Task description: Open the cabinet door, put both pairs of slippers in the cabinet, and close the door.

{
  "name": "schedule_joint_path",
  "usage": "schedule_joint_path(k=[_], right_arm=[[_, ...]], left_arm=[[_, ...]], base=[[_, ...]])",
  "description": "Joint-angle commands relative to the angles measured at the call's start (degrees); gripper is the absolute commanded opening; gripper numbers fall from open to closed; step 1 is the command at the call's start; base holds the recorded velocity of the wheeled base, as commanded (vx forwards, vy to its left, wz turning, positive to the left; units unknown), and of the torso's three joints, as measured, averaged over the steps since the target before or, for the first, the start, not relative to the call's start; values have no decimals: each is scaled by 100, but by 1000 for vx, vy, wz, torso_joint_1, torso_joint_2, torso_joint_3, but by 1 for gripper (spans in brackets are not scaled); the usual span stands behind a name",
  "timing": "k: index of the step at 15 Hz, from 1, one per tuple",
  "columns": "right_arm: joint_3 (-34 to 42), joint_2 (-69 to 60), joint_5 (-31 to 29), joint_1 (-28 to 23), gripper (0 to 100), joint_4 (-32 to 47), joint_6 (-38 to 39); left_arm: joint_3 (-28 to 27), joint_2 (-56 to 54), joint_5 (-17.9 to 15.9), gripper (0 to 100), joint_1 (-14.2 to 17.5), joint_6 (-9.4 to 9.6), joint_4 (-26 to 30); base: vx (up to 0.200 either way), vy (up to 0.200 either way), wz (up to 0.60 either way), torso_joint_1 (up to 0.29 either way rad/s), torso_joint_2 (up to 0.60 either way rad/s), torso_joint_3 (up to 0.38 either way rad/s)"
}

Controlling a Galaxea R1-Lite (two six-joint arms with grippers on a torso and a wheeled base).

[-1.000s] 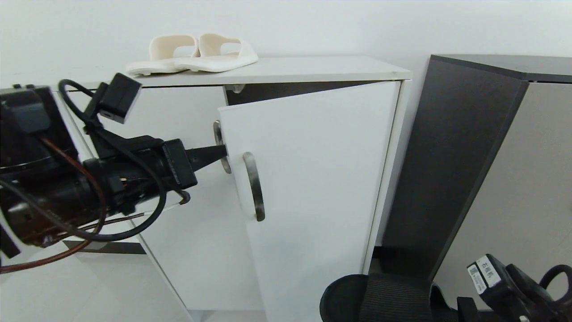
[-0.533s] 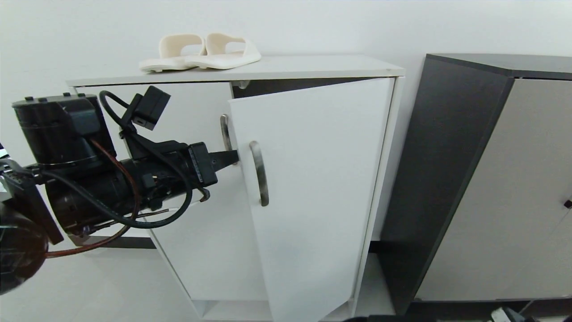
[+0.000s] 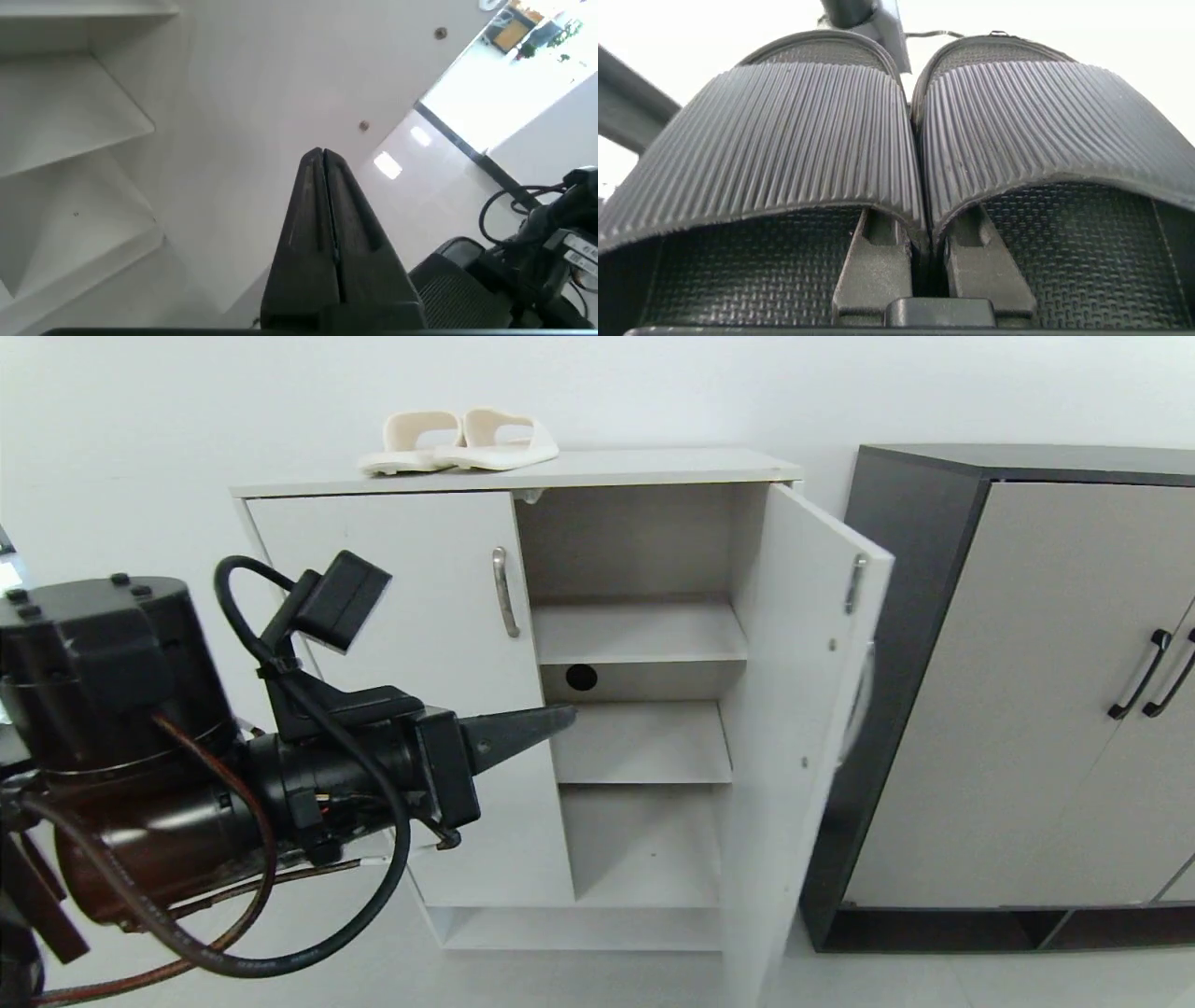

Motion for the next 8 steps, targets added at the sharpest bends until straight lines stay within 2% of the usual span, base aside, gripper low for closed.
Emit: schedule_joint_path(k=[1,2,3,5,6,8], right_arm=[[-610,493,-327,-71,0,15,371],[-1059,731,-766,-27,0,6,1189],[-1507,1065,-1285,78,0,6,1452],[-2210,1530,-2076,17,0,6,1338],[-2851,1899,-2304,-476,0,138,1329],[-3238,2084,-2304,-889,0,305,1312]], left_arm=[[192,-55,38,0,255,7,-183],[376,-143,47,0,413,-1,-306],[455,-275,47,0,492,-1,-315],[446,-407,275,0,501,-1,-315],[403,-512,688,0,580,-1,-315],[517,-1013,1356,0,949,-1,-183]], base=[[0,0,0,0,0,0],[0,0,0,0,0,0],[0,0,0,0,0,0],[0,0,0,0,0,0],[0,0,0,0,0,0],[0,0,0,0,0,0]])
